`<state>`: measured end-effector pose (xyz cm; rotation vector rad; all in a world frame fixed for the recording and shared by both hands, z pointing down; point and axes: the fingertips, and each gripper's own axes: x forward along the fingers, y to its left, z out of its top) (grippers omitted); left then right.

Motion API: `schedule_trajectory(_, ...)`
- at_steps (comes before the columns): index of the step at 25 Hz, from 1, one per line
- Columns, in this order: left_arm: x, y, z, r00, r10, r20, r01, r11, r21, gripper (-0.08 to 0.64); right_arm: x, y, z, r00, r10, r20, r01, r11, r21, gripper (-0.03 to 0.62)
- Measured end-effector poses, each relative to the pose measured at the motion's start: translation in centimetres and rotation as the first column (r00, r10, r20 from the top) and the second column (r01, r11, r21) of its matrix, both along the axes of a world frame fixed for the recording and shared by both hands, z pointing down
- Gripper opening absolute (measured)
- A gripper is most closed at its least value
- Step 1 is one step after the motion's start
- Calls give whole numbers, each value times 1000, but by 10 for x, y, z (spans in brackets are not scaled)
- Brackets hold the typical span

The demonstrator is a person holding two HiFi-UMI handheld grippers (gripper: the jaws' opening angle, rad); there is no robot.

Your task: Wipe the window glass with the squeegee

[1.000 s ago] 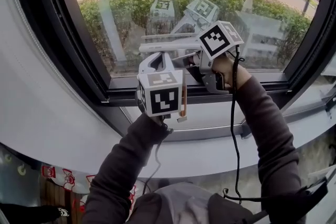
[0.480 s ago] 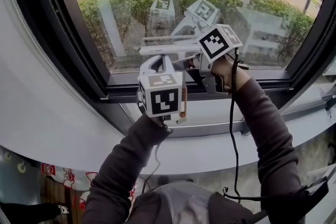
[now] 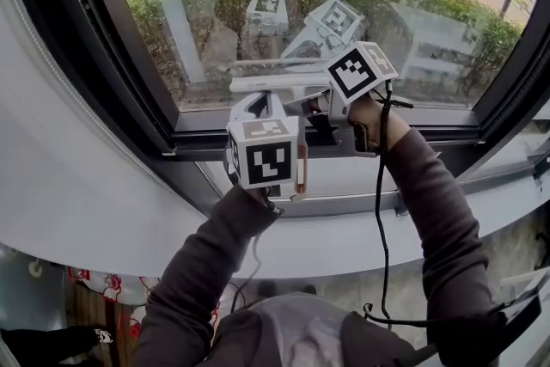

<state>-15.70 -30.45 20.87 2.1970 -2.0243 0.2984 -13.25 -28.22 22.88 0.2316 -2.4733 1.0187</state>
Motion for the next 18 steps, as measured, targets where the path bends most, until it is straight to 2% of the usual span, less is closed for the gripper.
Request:
schedule_trajectory(8,-3,-2,15,1000,-2,-10,1,1000,-31,-2,-2,0,13,1000,-8,0,8,1000,-25,28)
schedule_trajectory(13,-3,-3,16,1000,-4,7,5,999,-40,-2,-2,0,14,1000,-5,-6,4,999,-39,28)
schedule_trajectory(18,-2,-3,19,1000,-1,7,2,998,-61,-2,-1,1,19,999,0,-50,-2,999,-44,28)
